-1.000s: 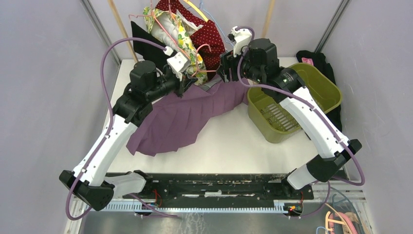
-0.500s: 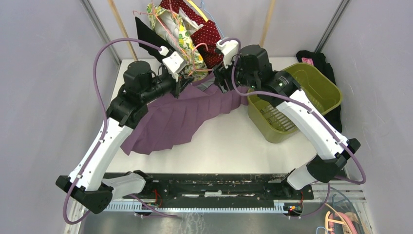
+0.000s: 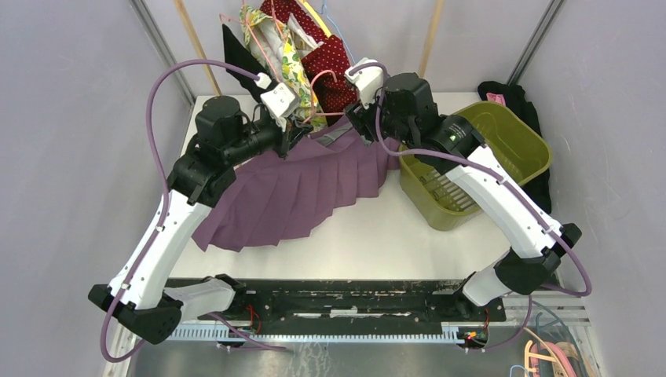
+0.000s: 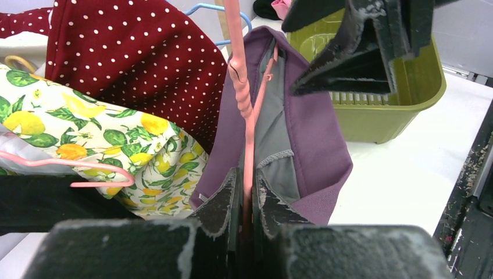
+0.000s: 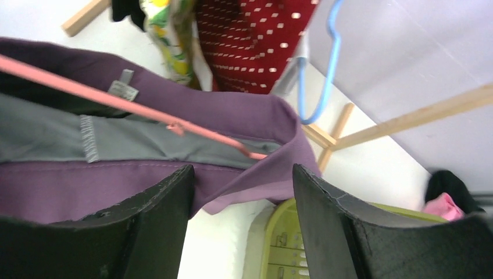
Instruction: Remove the skirt from the hanger
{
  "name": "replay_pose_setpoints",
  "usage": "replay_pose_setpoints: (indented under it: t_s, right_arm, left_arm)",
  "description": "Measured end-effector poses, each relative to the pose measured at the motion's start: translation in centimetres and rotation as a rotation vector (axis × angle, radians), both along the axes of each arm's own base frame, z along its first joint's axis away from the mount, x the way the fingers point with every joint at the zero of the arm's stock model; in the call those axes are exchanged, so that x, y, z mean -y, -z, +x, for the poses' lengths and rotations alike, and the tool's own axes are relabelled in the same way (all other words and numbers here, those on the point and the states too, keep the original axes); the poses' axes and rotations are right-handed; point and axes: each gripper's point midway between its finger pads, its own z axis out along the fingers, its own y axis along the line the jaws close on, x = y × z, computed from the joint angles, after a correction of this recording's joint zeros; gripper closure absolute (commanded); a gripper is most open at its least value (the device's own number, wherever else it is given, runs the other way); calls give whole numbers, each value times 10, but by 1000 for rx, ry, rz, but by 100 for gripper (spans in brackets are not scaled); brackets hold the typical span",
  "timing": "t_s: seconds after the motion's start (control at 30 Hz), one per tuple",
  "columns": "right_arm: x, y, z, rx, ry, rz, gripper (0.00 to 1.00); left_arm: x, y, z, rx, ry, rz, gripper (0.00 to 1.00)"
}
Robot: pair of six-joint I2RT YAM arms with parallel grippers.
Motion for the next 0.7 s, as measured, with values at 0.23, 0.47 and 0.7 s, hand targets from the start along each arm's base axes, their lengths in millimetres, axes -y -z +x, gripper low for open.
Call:
replay_pose_setpoints:
  t_s: [0.23,0.47,0.7]
  right_arm:
    - [14,-12,18,73,122,-5,30]
    - [10,-1,26,65,147,-26,54]
    - [17,1,30,68,202,-30,99]
  left_arm:
    - [1,0,-2,0,4,1,97]
    - [-6,-2,-7,2,-15,6,97]
    - [-11,-4,-10,0,-28,12,97]
